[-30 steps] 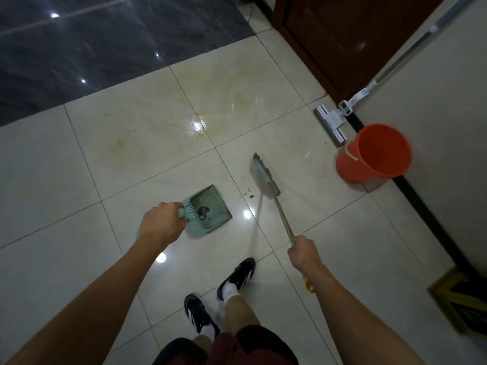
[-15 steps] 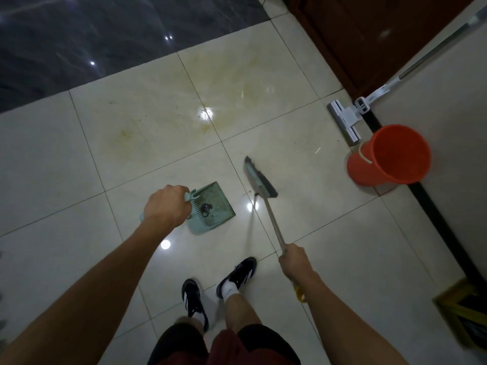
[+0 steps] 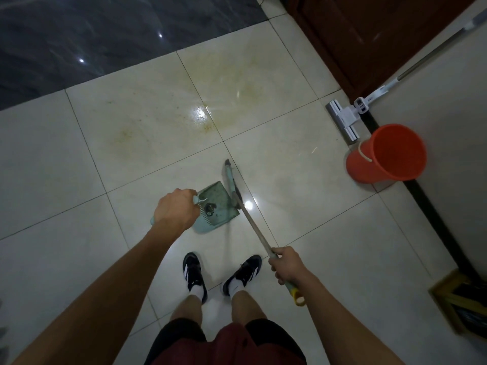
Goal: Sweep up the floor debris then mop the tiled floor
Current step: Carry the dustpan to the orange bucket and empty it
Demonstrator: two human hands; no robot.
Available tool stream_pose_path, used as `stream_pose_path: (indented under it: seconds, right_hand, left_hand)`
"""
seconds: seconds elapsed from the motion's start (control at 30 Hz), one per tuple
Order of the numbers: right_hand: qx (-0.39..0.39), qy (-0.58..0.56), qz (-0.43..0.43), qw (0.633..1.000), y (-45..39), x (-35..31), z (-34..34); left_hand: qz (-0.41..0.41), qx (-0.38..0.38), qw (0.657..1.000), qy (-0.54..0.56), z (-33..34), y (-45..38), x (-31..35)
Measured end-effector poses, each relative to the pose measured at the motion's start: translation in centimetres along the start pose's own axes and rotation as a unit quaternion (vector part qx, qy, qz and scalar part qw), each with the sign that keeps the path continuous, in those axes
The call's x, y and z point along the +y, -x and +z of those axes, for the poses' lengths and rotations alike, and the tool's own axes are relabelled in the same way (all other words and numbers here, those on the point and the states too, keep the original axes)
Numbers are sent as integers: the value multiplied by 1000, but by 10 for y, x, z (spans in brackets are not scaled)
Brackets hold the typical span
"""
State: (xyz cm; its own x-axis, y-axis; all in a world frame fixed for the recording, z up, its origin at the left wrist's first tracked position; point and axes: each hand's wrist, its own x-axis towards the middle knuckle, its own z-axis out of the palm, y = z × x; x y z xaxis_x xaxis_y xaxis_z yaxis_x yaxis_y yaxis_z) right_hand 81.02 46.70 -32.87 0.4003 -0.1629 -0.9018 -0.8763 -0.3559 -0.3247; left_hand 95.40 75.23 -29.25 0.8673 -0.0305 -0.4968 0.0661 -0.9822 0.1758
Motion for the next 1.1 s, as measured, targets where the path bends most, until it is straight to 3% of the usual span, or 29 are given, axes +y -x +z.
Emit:
stream_pose_path:
  seconds: [0.33, 0.73, 0.87, 1.1]
  right_hand:
    - [45, -1, -28, 999, 43, -11, 35]
    - [89, 219, -73, 969, 20, -38, 80]
    - [55, 170, -47, 983, 22, -37, 108]
    - [16, -13, -33, 999, 50, -21, 118]
  left_hand:
    - [16, -27, 999, 26, -7, 13, -72]
    - [-13, -33, 999, 31, -2, 27, -140]
    - [-1, -23, 999, 32, 1, 28, -141]
    - [3, -8, 1000, 28, -7, 28, -134]
